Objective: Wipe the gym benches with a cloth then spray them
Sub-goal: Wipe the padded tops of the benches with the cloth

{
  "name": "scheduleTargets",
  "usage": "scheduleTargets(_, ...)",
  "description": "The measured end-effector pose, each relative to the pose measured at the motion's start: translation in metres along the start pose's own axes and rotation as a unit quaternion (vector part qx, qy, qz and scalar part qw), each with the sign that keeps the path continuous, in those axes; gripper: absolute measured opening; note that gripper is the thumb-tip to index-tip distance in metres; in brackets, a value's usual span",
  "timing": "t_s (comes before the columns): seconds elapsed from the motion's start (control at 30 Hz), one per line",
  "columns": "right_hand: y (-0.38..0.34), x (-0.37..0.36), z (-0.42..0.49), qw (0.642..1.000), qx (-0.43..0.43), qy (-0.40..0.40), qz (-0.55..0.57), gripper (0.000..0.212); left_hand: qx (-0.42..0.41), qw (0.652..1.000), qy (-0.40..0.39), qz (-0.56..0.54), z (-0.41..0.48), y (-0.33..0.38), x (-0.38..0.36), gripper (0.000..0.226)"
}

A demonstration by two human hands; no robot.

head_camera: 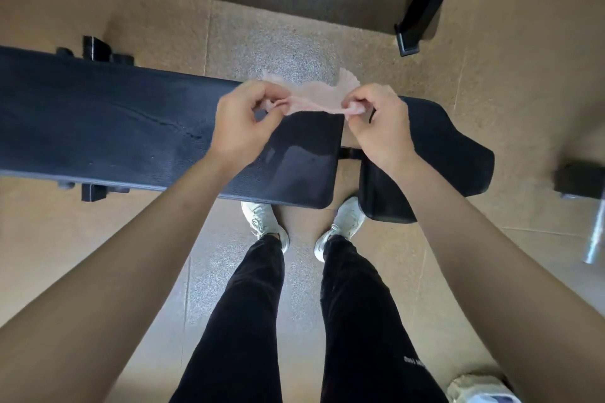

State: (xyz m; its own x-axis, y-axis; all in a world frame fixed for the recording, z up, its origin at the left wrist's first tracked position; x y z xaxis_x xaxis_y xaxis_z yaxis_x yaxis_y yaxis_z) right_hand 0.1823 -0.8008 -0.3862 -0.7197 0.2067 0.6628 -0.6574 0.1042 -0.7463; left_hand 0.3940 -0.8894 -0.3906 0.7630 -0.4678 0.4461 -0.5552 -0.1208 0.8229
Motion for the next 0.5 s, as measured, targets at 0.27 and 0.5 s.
scheduleTargets(0.27, 0.039, -0.094, -0.077, 0.924, -0.016, -0.338, -0.178, 0.013, 0.158, 0.937, -0.152, 0.272, -0.041, -0.112, -0.038, 0.027)
scheduleTargets(0.5, 0.038, -0.129, -0.049, 0.926, 0.124, -0.222, -0.278, 0.063, 0.192, 0.938, 0.037, 0.287, -0.059, -0.158, -0.015, 0.059)
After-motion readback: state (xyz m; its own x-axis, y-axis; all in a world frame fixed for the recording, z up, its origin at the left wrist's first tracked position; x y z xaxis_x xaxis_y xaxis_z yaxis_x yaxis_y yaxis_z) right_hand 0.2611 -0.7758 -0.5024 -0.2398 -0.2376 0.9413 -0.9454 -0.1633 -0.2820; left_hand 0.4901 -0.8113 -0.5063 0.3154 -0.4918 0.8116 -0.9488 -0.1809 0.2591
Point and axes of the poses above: each hand's wrist, its own z-axis towards the middle knuckle, its own x-axis out of the back of the hand, y = z × x, the point moved 7 cm from there along z, towards the middle knuckle, and after that the axes turned 13 degrees about x, right-handed, at the moved point
